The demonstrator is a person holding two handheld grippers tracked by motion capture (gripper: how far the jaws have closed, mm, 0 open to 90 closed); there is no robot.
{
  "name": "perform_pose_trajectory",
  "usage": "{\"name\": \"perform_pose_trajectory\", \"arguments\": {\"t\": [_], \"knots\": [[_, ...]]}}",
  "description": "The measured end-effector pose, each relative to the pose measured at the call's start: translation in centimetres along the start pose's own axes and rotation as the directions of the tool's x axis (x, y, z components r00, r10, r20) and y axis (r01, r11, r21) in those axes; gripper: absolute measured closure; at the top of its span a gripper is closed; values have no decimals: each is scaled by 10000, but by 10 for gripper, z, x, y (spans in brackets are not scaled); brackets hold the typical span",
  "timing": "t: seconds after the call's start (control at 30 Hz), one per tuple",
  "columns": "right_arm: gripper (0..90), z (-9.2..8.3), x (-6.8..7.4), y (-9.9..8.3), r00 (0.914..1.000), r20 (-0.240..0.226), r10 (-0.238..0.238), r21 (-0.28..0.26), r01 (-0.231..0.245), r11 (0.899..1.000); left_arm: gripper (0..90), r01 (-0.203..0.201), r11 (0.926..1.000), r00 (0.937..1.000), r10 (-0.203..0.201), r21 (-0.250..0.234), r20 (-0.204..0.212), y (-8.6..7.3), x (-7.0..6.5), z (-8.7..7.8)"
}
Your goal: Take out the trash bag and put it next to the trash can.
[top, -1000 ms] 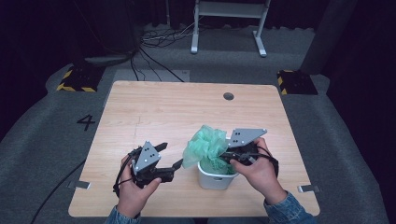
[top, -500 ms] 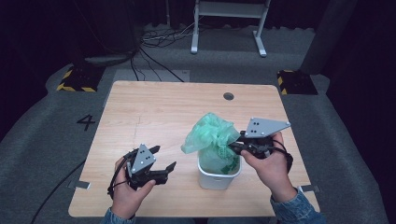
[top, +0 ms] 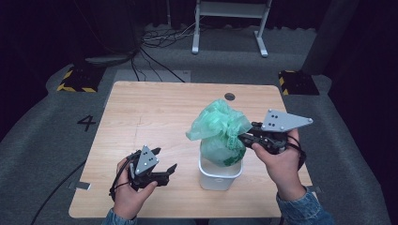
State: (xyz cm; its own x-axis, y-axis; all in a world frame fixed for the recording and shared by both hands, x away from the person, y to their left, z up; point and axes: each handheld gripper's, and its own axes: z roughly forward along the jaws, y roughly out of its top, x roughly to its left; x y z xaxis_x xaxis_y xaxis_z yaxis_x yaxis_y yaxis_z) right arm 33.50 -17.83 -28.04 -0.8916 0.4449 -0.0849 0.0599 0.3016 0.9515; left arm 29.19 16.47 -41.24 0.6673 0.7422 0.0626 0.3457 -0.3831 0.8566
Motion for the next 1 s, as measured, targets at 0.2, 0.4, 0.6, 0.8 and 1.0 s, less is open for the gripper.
{"name": "perform_pose_trajectory", "arguments": {"t": [0.2,0.4,0.6,0.8,1.0], "knots": [[882,-8,-1,8,9996,245,-152,-173,156,9997,239,16,10000,10000,-16,-1,-80,-1,2,-1],[881,-21,-7,12,9972,690,-291,-121,300,9995,239,-1,10000,9998,2,47,-213,-3,6,-3],[879,-39,-18,13,9920,1224,-299,-79,311,9995,238,0,9999,9992,6,158,-388,-6,9,-7],[876,-52,-30,11,9848,1723,-231,89,219,9997,235,33,9998,9973,-19,197,-740,-11,18,-15],[876,-60,-42,6,9739,2264,-189,333,117,9994,223,72,9993,9958,-39,356,-915,-17,24,-21]]}}
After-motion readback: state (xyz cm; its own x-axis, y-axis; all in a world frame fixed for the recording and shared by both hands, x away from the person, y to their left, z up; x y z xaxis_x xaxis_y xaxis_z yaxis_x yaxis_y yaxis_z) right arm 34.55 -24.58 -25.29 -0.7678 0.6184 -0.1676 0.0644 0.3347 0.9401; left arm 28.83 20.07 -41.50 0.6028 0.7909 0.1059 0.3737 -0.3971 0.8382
